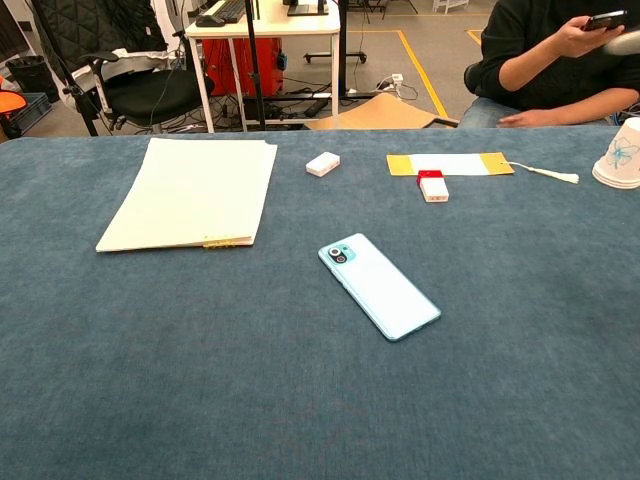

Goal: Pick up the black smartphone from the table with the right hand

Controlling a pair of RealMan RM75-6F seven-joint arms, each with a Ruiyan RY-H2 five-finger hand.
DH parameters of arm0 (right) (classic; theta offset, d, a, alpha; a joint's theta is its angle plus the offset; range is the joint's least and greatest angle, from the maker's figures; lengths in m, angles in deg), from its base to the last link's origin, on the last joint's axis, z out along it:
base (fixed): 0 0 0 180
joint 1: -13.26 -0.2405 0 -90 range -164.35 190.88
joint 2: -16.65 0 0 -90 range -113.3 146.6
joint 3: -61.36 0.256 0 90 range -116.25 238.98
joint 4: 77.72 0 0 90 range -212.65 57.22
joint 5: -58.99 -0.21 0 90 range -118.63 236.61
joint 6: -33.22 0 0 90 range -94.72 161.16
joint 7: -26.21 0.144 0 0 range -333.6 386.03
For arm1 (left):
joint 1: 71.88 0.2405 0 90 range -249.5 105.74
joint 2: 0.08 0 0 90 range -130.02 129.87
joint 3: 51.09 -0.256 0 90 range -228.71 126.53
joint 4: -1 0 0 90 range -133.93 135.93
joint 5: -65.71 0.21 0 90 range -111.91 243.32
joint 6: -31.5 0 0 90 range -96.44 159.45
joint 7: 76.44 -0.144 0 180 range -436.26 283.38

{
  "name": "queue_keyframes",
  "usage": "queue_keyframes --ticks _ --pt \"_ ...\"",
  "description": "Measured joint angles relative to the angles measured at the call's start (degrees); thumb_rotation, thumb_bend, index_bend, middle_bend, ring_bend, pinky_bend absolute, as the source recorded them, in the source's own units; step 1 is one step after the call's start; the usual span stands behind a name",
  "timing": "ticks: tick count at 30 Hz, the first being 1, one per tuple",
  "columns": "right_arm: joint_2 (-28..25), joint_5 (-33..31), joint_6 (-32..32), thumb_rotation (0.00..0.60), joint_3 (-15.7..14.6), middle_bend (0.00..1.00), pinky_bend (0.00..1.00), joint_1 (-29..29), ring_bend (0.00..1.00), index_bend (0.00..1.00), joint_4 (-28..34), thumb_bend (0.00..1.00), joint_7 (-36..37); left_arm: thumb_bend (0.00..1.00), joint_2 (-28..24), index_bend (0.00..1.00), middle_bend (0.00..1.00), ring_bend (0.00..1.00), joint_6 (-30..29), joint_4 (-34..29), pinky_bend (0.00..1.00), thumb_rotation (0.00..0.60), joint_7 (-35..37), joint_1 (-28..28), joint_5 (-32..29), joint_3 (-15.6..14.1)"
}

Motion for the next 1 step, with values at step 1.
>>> queue_keyframes --ticks 1 --pt "-0.9 -0.3 2.0 0.6 -0.8 0.0 0.0 2.0 0.0 0.07 1.1 0.0 -1.9 0.0 0.0 0.0 0.0 0.0 -0.1 0.1 0.0 0.6 0.1 0.0 0.2 0.0"
